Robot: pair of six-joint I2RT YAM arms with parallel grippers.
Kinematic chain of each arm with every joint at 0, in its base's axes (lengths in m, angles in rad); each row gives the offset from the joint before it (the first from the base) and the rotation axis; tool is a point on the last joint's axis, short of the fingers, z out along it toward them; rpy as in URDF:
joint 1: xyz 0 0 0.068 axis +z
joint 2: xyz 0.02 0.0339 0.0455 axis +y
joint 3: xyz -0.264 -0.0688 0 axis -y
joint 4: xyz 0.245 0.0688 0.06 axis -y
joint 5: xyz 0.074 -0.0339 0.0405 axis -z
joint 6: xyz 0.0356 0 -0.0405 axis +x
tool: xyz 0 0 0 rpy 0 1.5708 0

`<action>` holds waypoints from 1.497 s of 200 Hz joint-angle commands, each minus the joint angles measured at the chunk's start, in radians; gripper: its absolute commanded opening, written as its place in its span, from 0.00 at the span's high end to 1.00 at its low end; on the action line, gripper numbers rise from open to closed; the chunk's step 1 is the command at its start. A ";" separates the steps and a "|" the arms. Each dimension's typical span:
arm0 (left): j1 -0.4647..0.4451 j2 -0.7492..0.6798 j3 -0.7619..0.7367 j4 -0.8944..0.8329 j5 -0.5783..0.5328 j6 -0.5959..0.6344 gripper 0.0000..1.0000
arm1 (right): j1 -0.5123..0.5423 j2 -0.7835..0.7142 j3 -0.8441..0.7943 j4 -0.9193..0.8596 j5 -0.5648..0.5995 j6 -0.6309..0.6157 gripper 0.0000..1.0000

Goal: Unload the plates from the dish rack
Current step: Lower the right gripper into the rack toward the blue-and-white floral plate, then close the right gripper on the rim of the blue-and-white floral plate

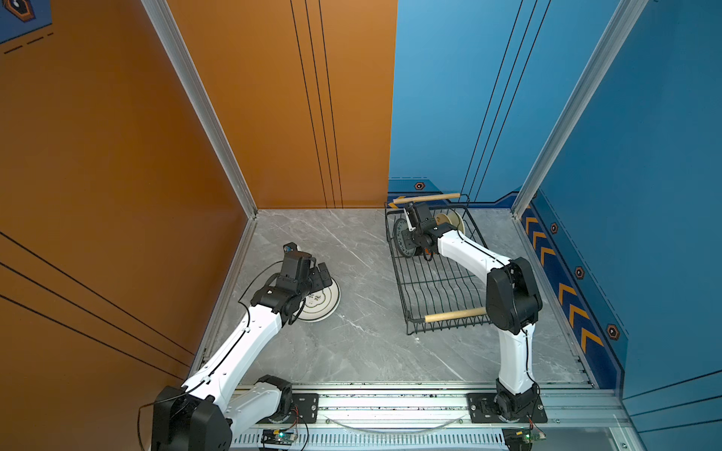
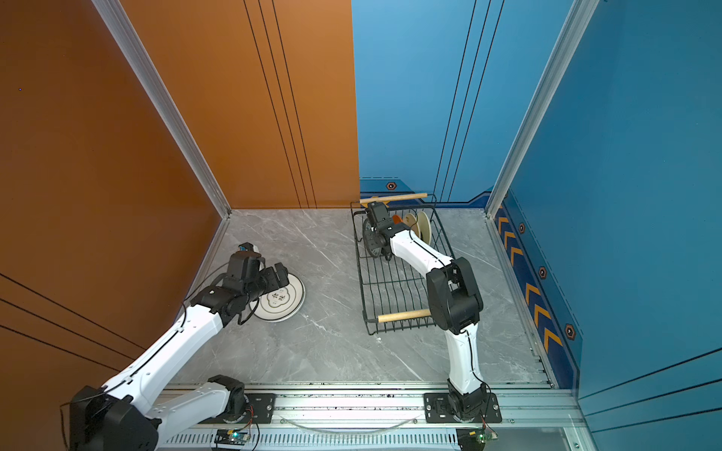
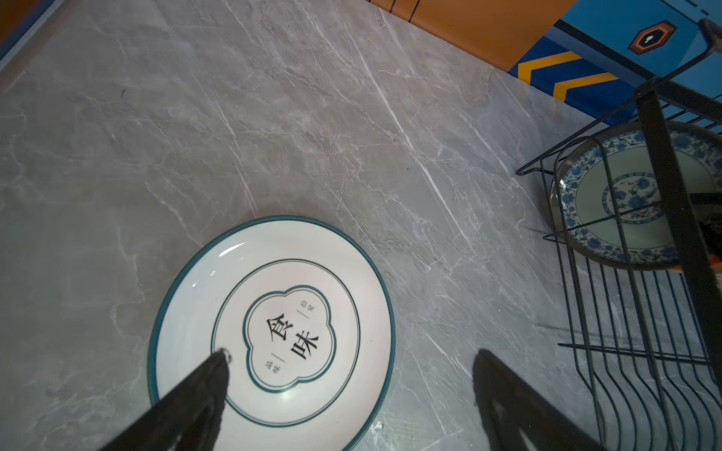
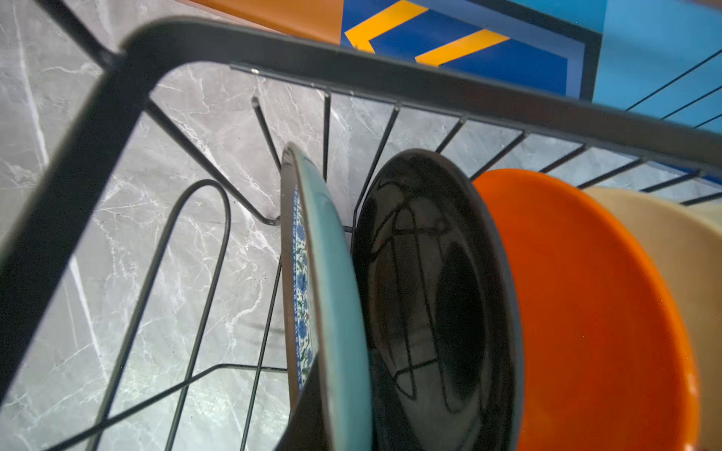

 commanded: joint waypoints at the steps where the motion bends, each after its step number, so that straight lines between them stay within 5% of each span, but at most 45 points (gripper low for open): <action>1: -0.011 0.015 0.023 0.018 -0.029 0.027 0.02 | 0.012 -0.080 -0.029 -0.005 0.030 -0.025 0.85; 49: -0.018 0.052 0.046 0.037 -0.008 0.029 0.02 | 0.016 -0.182 -0.082 0.017 0.055 -0.026 0.88; 144: -0.037 0.073 0.047 0.045 0.015 0.046 0.02 | 0.002 -0.121 -0.074 -0.017 0.016 0.007 0.87; 211: -0.037 0.079 0.053 0.047 0.009 0.050 0.02 | -0.017 -0.216 -0.150 -0.082 0.028 0.078 0.59; 299: -0.037 0.087 0.052 0.043 0.018 0.054 0.02 | -0.123 -0.339 -0.344 -0.156 -0.270 0.237 0.57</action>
